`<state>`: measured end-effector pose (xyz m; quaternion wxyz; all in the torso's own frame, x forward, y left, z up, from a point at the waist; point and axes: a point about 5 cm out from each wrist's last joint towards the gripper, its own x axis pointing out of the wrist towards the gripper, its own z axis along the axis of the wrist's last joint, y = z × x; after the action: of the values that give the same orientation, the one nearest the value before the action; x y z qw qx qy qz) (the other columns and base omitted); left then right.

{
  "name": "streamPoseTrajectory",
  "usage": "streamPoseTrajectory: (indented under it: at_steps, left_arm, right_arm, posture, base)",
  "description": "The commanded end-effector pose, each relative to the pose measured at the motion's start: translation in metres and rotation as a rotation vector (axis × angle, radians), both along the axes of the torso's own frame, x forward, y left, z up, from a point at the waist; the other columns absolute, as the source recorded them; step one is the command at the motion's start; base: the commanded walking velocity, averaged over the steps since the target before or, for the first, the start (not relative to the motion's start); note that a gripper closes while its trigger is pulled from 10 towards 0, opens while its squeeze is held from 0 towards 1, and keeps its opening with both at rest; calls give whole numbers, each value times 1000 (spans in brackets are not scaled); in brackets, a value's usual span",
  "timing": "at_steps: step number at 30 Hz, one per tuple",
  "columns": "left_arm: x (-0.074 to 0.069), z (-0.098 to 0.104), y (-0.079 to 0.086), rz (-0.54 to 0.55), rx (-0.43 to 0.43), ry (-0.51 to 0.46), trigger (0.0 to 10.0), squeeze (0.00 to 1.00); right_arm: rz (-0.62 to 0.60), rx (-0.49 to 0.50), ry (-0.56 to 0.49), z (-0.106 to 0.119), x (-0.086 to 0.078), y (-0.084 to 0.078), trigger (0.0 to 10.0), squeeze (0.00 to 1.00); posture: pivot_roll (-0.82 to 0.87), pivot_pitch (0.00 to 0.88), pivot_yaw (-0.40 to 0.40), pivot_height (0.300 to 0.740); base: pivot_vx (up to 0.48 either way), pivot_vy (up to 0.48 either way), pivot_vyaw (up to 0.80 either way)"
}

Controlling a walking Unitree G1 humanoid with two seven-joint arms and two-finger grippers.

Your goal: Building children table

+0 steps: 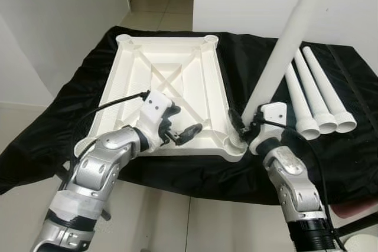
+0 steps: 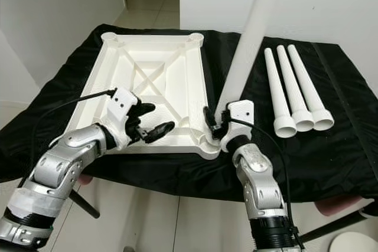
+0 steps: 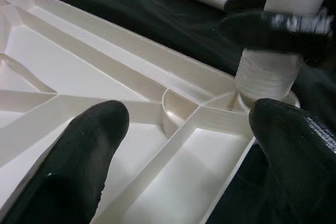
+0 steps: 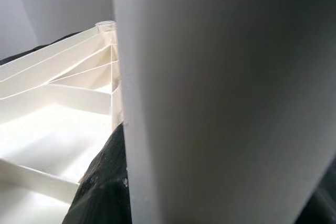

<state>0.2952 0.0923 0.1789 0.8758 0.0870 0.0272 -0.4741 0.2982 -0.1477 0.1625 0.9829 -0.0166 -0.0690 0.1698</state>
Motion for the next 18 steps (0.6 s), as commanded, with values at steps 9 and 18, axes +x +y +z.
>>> streamPoseTrajectory:
  at_steps: [9,18]
  left_arm:
    - [-17,-29,4,-238,190,90,10000,0]
    - [0,-45,7,-118,336,79,10000,0]
  right_arm:
    - [-90,167,-113,25,4,-12,10000,0]
    - [-122,110,-101,22,4,-16,10000,0]
  posture:
    - [-12,64,2,740]
    - [-24,55,13,740]
  base:
    - [0,0,0]
    - [0,0,0]
